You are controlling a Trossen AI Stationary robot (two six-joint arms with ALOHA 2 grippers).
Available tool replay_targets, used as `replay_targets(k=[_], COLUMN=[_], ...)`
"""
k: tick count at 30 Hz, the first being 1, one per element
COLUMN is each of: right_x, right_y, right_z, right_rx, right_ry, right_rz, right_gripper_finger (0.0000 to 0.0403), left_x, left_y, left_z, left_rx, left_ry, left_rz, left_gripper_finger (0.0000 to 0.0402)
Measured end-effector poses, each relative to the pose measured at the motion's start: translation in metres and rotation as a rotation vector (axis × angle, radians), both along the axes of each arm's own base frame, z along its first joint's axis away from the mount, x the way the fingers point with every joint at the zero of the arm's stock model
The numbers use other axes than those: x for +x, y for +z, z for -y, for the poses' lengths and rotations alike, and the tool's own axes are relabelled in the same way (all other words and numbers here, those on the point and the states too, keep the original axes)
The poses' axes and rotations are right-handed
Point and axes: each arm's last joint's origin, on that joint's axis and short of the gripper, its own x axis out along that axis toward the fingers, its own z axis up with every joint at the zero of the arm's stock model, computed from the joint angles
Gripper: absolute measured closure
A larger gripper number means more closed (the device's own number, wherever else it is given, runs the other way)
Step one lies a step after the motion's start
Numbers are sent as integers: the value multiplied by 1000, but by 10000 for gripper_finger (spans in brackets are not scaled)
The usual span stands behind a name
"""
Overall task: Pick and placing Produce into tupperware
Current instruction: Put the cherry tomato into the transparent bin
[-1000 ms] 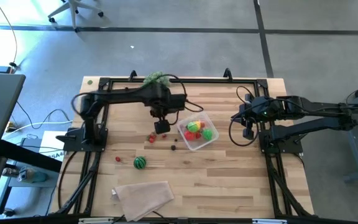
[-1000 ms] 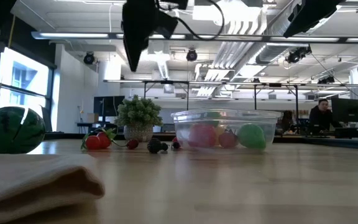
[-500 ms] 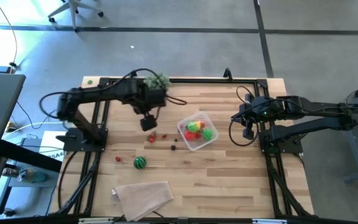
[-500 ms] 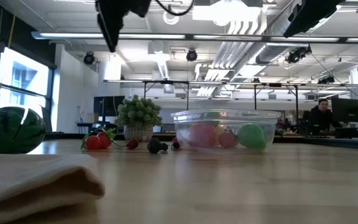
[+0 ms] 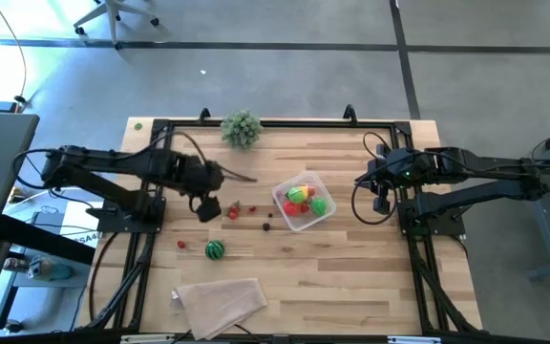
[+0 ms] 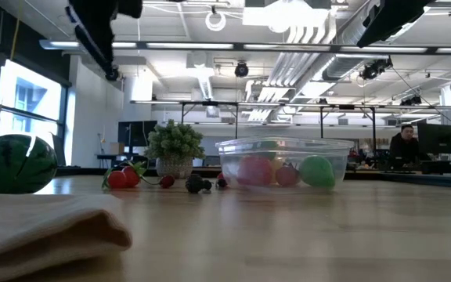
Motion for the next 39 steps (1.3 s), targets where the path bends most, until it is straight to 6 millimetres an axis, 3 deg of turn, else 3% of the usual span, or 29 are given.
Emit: replay_targets(k=[9,14,21,29,39], right_x=[0,0,0,0,0], right_y=[0,0,0,0,0], right_z=[0,0,0,0,0], right_rx=[0,0,0,0,0], right_ry=[0,0,0,0,0], right_rz=[0,0,0,0,0], right_gripper_finger=[368,368,368,368,368], left_x=[-6,-7,-6,7,16], left_y=[-64,-90,-106,-125,-149], left_z=[3,3,10,21,21], left_rx=[-54,-66,-22,127,124], left_ry=[78,77,-19,-319,-353], left_rz=[-72,-62,-29,73,37], left_gripper_finger=[98,98,98,98,98])
